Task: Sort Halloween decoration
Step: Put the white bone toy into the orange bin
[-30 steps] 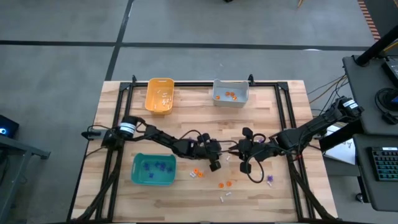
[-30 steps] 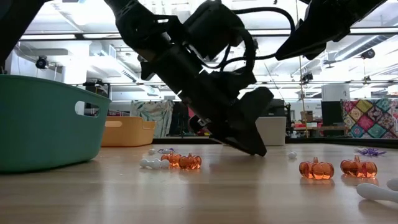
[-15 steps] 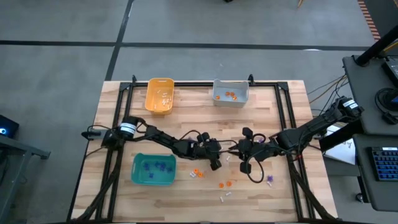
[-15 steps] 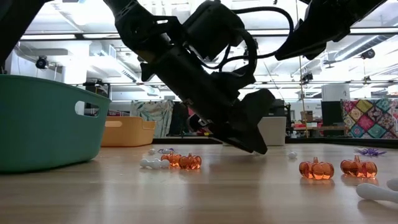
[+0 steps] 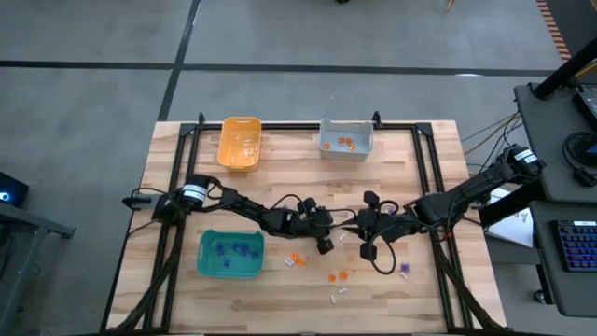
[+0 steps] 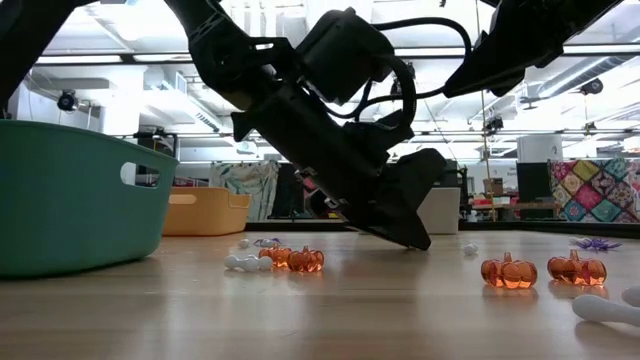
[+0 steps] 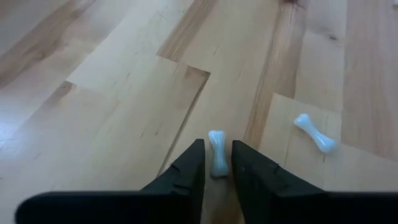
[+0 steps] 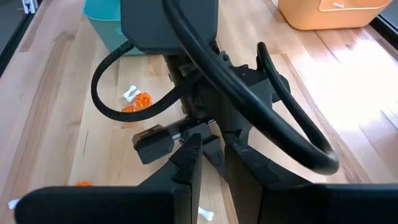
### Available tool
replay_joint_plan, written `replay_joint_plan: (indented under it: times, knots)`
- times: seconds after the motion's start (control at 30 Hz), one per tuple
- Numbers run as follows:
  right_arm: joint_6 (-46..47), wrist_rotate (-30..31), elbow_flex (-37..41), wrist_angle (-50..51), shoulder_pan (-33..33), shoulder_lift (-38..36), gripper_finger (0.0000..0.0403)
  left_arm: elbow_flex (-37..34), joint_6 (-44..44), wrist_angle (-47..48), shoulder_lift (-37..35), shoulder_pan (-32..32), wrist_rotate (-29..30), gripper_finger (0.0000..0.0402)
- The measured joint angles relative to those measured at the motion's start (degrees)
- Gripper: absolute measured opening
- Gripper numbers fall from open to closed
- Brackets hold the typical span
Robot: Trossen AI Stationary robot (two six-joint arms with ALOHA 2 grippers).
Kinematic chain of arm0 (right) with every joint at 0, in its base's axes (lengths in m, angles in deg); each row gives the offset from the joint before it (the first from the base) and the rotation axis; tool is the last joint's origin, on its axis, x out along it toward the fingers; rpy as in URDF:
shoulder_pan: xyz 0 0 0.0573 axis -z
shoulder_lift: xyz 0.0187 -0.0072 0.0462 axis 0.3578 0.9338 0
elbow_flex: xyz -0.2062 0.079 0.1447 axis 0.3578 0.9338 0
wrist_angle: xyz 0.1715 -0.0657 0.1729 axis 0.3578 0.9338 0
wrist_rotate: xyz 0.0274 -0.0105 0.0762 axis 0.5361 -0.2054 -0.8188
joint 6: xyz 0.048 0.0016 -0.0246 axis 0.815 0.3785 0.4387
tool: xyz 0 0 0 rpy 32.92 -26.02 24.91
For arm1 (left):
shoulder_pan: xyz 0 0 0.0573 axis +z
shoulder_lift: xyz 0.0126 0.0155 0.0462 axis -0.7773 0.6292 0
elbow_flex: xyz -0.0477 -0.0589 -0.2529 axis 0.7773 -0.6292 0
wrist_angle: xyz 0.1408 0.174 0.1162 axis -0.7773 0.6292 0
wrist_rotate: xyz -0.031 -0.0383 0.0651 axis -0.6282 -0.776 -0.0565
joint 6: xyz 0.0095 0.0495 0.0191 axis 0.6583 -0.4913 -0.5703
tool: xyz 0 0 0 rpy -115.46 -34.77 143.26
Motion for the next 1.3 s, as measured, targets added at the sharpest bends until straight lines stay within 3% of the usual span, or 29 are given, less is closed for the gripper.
replay_joint_plan:
  times: [0.17,0.43,0.8,1.03,1.3]
  knots:
    - [-0.04,0.02,0.00,0.00,0.00,0.01,0.0059,0.02,-0.11,0.83,-0.16,0.00,-0.02,0.0010]
    - [-0.04,0.01,0.00,0.02,0.01,0.01,0.0059,-0.27,-2.13,4.77,-3.13,0.11,-1.05,0.0003]
    - [0.52,0.04,0.00,-0.16,0.01,0.02,0.0059,-0.24,-14.78,28.05,-24.21,5.41,1.88,0.0000]
    - [-0.09,1.09,0.00,-0.20,0.01,0.01,0.0059,-0.25,-20.40,43.79,-37.01,12.28,4.71,0.0000]
    - [-0.13,1.10,0.00,-0.23,0.16,0.01,0.0059,-0.26,-26.95,56.39,-44.05,22.20,3.31,0.0000]
